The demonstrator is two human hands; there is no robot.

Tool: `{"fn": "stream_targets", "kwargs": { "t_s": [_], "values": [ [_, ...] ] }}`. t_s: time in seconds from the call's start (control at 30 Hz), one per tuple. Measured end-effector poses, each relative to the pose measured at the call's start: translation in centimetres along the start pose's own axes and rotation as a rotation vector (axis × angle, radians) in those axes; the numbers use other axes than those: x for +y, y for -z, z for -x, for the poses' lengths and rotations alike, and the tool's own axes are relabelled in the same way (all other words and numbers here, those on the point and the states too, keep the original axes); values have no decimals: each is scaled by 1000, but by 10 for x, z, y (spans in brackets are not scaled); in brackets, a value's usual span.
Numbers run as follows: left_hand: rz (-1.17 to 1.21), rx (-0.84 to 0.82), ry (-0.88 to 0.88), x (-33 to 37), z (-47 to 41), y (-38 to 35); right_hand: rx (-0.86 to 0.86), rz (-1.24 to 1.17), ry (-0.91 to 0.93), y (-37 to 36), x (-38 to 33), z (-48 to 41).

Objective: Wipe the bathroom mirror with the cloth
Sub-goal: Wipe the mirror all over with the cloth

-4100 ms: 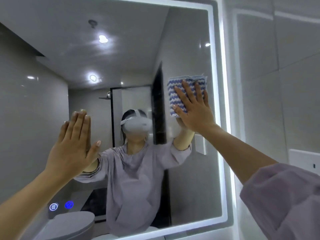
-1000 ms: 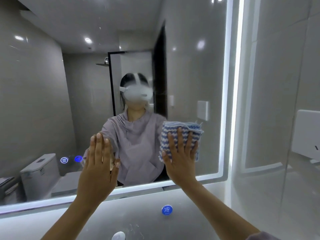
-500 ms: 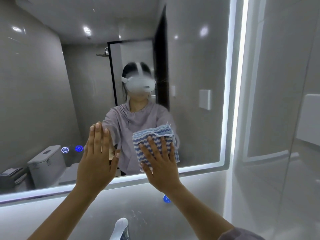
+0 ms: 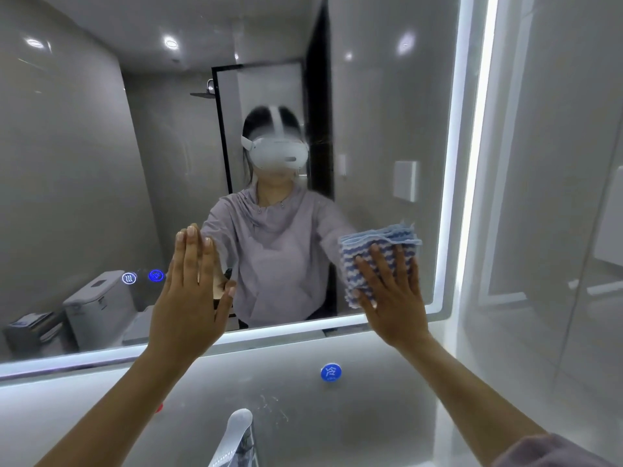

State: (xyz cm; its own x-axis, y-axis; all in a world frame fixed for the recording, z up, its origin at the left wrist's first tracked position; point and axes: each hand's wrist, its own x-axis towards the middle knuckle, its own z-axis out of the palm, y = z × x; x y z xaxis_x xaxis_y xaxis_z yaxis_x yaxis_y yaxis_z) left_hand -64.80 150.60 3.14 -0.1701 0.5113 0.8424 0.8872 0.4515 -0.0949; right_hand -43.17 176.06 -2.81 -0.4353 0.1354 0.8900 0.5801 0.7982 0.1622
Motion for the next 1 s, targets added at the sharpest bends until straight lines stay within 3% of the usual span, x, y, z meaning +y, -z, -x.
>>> {"fn": "stream_targets", "kwargs": {
  "t_s": [0.3,0.67,1.0],
  "values": [
    [-10,15,29,3,-1,-6,-98,-27,-265,18,60,27],
    [-26,27,20,6,-2,-10,-36,-169,-509,5,11,27],
    [-35,21,37,6,-1,-13,-62,-224,-352,-16,-60,42]
  ]
}}
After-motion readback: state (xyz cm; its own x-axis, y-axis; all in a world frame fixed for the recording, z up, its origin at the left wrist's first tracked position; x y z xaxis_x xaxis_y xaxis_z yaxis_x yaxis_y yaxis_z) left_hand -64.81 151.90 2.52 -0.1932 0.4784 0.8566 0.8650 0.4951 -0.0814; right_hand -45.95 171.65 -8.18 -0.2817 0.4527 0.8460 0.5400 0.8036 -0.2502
